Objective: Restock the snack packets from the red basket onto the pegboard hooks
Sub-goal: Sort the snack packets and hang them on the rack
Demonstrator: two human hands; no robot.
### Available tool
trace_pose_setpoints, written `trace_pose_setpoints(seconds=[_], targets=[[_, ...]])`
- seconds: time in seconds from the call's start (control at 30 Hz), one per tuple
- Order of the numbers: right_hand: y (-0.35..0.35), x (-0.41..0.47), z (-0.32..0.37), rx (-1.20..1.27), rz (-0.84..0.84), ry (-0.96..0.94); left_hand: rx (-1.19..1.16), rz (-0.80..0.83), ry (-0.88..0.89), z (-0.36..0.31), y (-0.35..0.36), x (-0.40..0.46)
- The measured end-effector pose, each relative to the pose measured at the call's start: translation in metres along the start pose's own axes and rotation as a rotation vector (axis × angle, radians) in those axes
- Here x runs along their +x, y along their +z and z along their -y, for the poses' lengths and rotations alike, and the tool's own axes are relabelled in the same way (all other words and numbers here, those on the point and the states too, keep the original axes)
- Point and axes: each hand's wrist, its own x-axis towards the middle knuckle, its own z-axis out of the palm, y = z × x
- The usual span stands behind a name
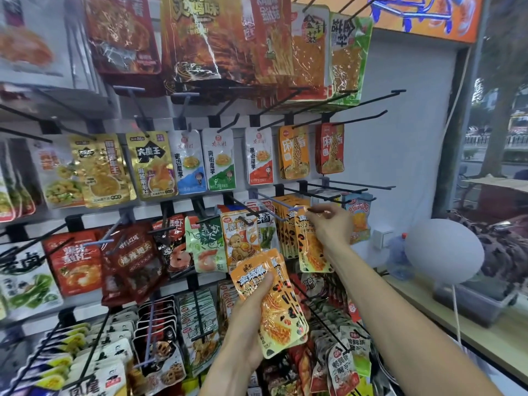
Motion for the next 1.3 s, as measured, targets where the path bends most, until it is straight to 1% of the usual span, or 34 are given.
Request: trace_pose_setpoints(seconds=[0.17,0.27,0.37,0.4,0.5,0.53,0.6,0.7,0.77,0.9,0.97,1.03,1.1,1.2,1.3], targets=[[0.027,0.014,-0.001,0.005,0.038,0.067,-0.018,0.031,0.016,-0.005,-0.003,-0.004],[0.011,0.001,-0.004,-0.038,0.060,0.061,-0.028,0.038,0.028,-0.009,0.000,-0.012],[-0.017,-0.042,0.000,-0.022,0.083,0.047,-0.005,0.033,0.087,-0.013,0.005,-0.025],[-0.025,-0.059,0.001,-0.005,0.126,0.065,0.001,0.036,0.093,-0.014,0.007,-0.026],[-0.035,-0.102,0.011,-0.028,0.403,0.193,0.063,0.038,0.132,-0.014,0.018,-0.035],[-0.036,-0.110,0.014,-0.038,0.462,0.236,0.071,0.043,0.138,-0.012,0.022,-0.035],[-0.038,-0.116,0.014,-0.039,0.490,0.300,0.093,0.053,0.154,-0.008,0.026,-0.034],[-0.044,-0.113,0.008,0.008,0.483,0.350,0.141,0.015,0.127,-0.006,0.033,-0.039],[-0.046,-0.110,0.001,0.020,0.466,0.346,0.095,0.018,0.104,-0.006,0.033,-0.040],[-0.049,-0.100,-0.015,0.029,0.366,0.336,0.010,0.091,0.026,-0.014,0.036,-0.054],[-0.049,-0.096,-0.021,0.056,0.347,0.331,0.008,0.099,0.016,-0.015,0.037,-0.055],[-0.049,-0.094,-0.024,0.109,0.317,0.323,0.015,0.062,0.001,-0.013,0.035,-0.050],[-0.050,-0.090,-0.023,0.164,0.256,0.274,0.016,0.016,0.009,-0.008,0.035,-0.043],[-0.055,-0.078,-0.013,0.308,0.095,0.145,0.008,-0.009,0.028,-0.003,0.031,-0.034],[-0.056,-0.057,-0.004,0.290,0.026,0.030,-0.017,-0.031,0.052,-0.003,0.026,-0.028]])
